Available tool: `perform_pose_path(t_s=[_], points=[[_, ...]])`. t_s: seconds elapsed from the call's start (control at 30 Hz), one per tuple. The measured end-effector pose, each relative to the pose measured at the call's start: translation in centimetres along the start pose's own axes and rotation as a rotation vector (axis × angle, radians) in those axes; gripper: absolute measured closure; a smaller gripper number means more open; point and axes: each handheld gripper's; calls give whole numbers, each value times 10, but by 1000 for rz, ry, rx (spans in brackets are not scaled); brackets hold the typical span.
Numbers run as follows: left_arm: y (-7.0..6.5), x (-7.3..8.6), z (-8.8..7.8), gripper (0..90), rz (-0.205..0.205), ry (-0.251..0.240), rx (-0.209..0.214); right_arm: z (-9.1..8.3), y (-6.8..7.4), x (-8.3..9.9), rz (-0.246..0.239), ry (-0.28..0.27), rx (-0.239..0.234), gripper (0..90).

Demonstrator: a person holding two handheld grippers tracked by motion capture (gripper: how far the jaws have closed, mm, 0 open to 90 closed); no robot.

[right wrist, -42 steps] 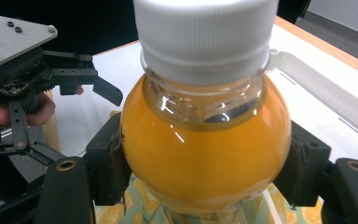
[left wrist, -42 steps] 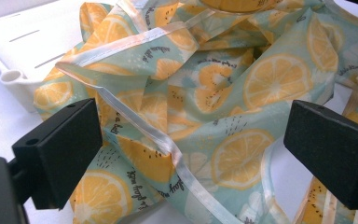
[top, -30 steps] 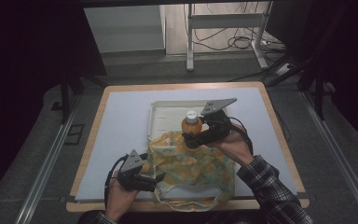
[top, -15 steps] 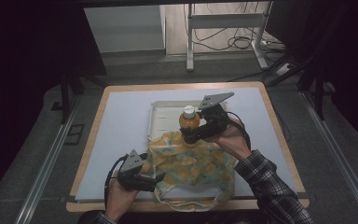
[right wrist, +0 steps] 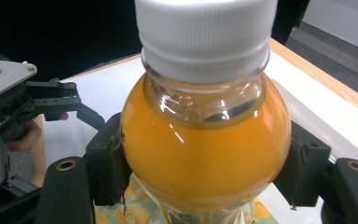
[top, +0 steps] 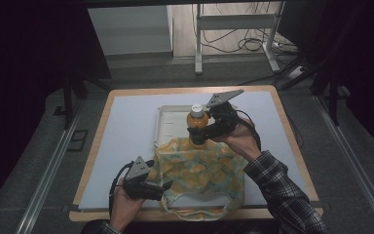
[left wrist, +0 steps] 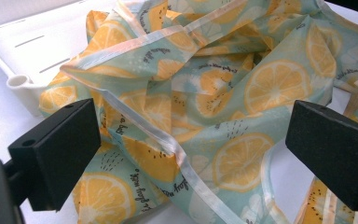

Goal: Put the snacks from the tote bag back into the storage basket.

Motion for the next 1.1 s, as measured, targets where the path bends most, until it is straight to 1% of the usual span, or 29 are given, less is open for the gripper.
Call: perform_pose_path(t_s=[0.4,0.87,1.1], points=[[0,0,0,32,0,0,3,2,-11,-1,3,8,9,301],[2,0,-2,28,-4,-11,12,15,-23,0,-2,-1,2,300],[3,0,-3,28,-2,-16,15,22,-30,1,-9,-5,7,301]])
Point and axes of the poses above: each handheld gripper's, and its own axes: z roughly forward along the jaws, x roughly out of its underside, y roughly to its left, and after that the axes turned 15 degrees about -z, right-handed
